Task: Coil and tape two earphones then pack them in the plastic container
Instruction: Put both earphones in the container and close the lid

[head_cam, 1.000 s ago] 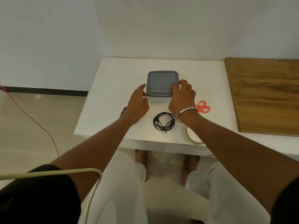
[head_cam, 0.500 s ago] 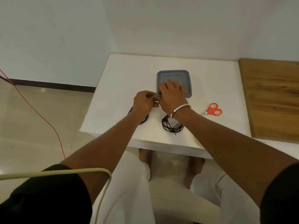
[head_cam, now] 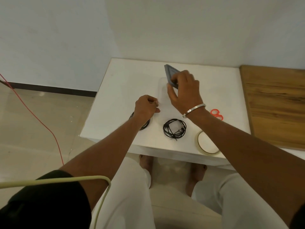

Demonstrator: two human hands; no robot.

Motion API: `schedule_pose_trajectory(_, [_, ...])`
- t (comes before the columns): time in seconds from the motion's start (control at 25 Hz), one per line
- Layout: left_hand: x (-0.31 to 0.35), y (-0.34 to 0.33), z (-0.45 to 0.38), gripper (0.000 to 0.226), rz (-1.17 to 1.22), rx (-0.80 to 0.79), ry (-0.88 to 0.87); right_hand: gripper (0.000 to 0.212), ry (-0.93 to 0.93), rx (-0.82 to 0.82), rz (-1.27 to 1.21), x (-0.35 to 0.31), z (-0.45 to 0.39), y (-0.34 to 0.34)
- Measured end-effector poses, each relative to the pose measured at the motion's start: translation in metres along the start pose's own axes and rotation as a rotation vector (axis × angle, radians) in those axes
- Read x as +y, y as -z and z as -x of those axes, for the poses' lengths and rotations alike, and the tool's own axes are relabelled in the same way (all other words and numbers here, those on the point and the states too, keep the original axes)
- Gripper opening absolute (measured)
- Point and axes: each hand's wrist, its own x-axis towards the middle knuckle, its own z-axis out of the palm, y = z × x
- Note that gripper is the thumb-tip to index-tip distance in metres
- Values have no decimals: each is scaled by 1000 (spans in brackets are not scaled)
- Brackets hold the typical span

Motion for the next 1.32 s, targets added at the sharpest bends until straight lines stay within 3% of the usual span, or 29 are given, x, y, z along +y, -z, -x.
schedule_pose_trajectory(0.2, [0, 0, 3, 9, -12, -16, 22, 25, -227, 347, -167, 34, -23, 32])
schedule_pose_trajectory(0.36, [-2, 6, 5, 11, -36, -20, 5, 32, -669, 571, -281, 83, -30, 43])
schedule_pose_trajectory(0.48, [-3, 11, 8, 9, -70, -31, 4, 35, -1055, 513, -294, 105, -20, 42])
schedule_pose_trajectory(0.64, [-7, 16, 12, 8, -129, -40, -5, 39, -1280, 191, -387, 107, 6, 31])
schedule_pose_trajectory(0.88, [-9, 22, 15, 14, -194, -43, -72, 36, -1264, 140, -294, 94, 17, 7])
schedule_pose_trajectory(1.0, [-15, 25, 14, 20, -261, 65, -218, 36, -1251, 67, -204, 90, 15, 5])
schedule_pose_trajectory(1.12, [-27, 29, 9, 22, -510, 200, -394, 38, -1229, -6, -108, 86, 16, 4])
schedule_pose_trajectory(1.24, [-37, 31, 5, 33, -739, 156, -344, 41, -1167, -86, -2, 83, 18, 2])
schedule_pose_trajectory(1.32, [-40, 32, 3, 36, -770, 95, -276, 42, -1141, -113, 31, 83, 19, 2])
